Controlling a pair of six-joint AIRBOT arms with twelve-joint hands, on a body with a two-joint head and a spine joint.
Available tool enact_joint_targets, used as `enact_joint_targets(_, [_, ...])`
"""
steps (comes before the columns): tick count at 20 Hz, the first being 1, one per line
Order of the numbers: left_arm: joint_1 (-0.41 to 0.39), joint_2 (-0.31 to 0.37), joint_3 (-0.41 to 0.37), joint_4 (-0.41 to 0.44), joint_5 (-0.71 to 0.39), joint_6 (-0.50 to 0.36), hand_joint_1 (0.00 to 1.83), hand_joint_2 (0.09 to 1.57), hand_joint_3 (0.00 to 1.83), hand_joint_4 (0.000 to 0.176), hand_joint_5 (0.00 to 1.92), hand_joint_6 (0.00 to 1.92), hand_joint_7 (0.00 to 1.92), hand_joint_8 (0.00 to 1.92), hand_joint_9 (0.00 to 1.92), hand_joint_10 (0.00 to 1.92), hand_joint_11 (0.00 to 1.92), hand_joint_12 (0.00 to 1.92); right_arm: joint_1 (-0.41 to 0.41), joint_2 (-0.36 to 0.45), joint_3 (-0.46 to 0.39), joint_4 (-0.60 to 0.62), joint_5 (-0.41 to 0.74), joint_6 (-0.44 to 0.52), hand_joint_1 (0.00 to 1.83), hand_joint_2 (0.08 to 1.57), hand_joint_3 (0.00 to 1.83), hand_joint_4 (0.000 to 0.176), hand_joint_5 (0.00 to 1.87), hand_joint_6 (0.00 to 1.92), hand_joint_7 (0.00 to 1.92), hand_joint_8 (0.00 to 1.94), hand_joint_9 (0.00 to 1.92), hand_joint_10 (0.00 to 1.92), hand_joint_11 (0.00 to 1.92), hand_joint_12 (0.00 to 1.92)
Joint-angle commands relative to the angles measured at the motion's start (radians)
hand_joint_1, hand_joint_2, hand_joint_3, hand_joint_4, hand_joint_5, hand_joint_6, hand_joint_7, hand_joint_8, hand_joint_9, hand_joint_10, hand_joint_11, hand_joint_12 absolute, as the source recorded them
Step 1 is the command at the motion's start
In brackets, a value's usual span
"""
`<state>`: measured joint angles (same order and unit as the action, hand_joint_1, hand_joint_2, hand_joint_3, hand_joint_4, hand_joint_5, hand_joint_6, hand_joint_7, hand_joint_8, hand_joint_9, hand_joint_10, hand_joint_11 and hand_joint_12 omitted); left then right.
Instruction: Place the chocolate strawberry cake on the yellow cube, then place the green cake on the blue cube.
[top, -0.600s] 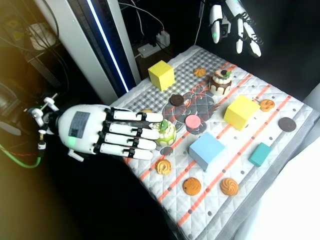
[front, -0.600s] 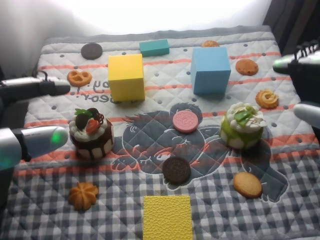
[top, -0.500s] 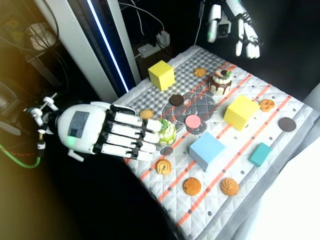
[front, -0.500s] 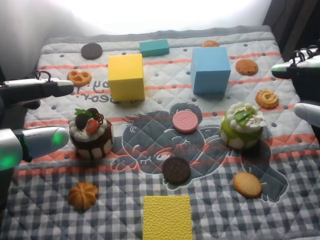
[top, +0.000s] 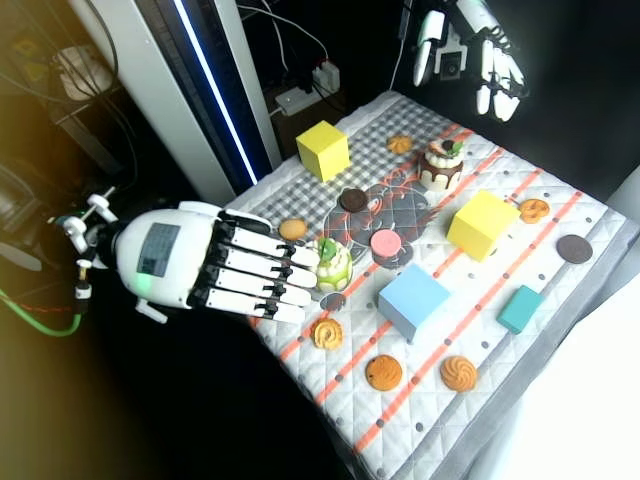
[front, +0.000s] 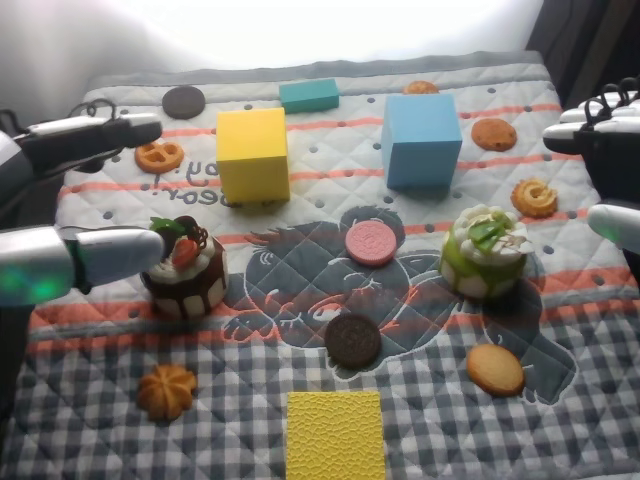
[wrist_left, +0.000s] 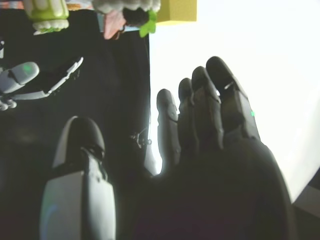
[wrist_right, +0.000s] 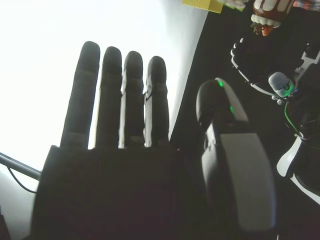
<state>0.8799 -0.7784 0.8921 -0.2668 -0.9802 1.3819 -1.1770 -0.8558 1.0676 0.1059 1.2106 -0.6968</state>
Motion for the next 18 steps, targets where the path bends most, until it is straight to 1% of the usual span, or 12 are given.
enact_joint_targets(1, [-0.02,-0.008,0.011,0.009,-0.059,-0.002,0.85,0.91,0.0,0.099,0.31,0.0,0.26,0.0,0.23,0.0,0.0,0.77,0.006,0.0,0.0,0.016,0.122,0.003,0.48,1.33,0.0,0.0,0.55,0.0,0.51,0.0,0.47,0.0,0.43,0.04])
enact_joint_targets(3, [-0.05,-0.025,0.018,0.001,-0.008,0.065,0.94,0.84,0.0,0.128,0.31,0.0,0.29,0.0,0.29,0.01,0.0,0.95,0.006,0.0,0.001,0.014,0.122,0.004,0.46,1.33,0.0,0.0,0.55,0.0,0.51,0.0,0.47,0.0,0.43,0.03])
enact_joint_targets(6, [-0.084,-0.04,0.004,-0.039,0.05,0.235,0.94,0.79,0.0,0.153,0.29,0.0,0.29,0.0,0.3,0.0,0.0,0.99,0.007,0.001,0.001,0.011,0.122,0.004,0.48,1.33,0.0,0.0,0.55,0.0,0.52,0.0,0.48,0.0,0.43,0.03])
enact_joint_targets(7, [-0.087,-0.046,0.005,-0.052,0.066,0.267,0.96,0.78,0.0,0.135,0.31,0.01,0.31,0.01,0.31,0.01,0.0,0.98,0.007,0.001,0.001,0.011,0.122,0.004,0.48,1.33,0.0,0.0,0.56,0.01,0.54,0.01,0.49,0.01,0.45,0.04])
enact_joint_targets(8, [-0.087,-0.048,0.006,-0.057,0.072,0.274,0.92,0.79,0.0,0.128,0.31,0.01,0.32,0.01,0.33,0.01,0.0,1.0,0.007,0.001,0.001,0.011,0.122,0.004,0.47,1.33,0.0,0.0,0.55,0.0,0.53,0.01,0.48,0.0,0.44,0.03])
enact_joint_targets(9, [-0.091,-0.054,0.014,-0.067,0.084,0.278,0.93,0.78,0.0,0.13,0.31,0.0,0.33,0.01,0.34,0.01,0.0,1.01,0.007,0.001,0.001,0.011,0.122,0.004,0.44,1.33,0.0,0.0,0.56,0.0,0.54,0.01,0.5,0.01,0.45,0.03])
enact_joint_targets(10, [-0.097,-0.064,0.025,-0.074,0.099,0.278,0.97,0.77,0.0,0.119,0.32,0.0,0.35,0.01,0.36,0.01,0.0,1.04,0.007,0.001,0.001,0.009,0.122,0.005,0.43,1.34,0.0,0.0,0.56,0.0,0.54,0.01,0.5,0.01,0.44,0.03])
enact_joint_targets(13, [-0.129,-0.099,0.058,-0.1,0.161,0.33,1.04,0.76,0.0,0.094,0.34,0.0,0.37,0.0,0.4,0.0,0.15,0.9,0.012,0.001,0.003,0.003,0.122,0.005,0.46,1.33,0.0,0.0,0.55,0.0,0.54,0.0,0.48,0.0,0.42,0.01])
enact_joint_targets(14, [-0.138,-0.107,0.06,-0.113,0.171,0.369,1.03,0.75,0.0,0.109,0.34,0.0,0.37,0.0,0.4,0.0,0.15,0.88,0.013,0.001,0.003,0.001,0.122,0.005,0.44,1.33,0.0,0.0,0.54,0.0,0.54,0.0,0.48,0.0,0.42,0.01])
enact_joint_targets(16, [-0.155,-0.131,0.072,-0.146,0.193,0.44,0.97,0.79,0.01,0.111,0.33,0.0,0.39,0.01,0.44,0.02,0.2,0.89,0.013,0.001,0.003,0.0,0.122,0.005,0.41,1.33,0.0,0.0,0.54,0.0,0.55,0.0,0.48,0.0,0.41,0.01])
enact_joint_targets(17, [-0.16,-0.143,0.084,-0.153,0.204,0.444,0.92,0.82,0.0,0.118,0.31,0.0,0.39,0.0,0.43,0.01,0.13,0.93,0.013,0.001,0.003,0.0,0.122,0.005,0.4,1.33,0.0,0.0,0.54,0.0,0.55,0.0,0.49,0.0,0.42,0.01])
enact_joint_targets(18, [-0.164,-0.153,0.095,-0.159,0.218,0.444,0.91,0.83,0.0,0.112,0.31,0.0,0.4,0.0,0.44,0.01,0.13,0.95,0.012,0.001,0.003,-0.001,0.122,0.005,0.4,1.33,0.0,0.0,0.54,0.0,0.55,0.0,0.49,0.0,0.44,0.02])
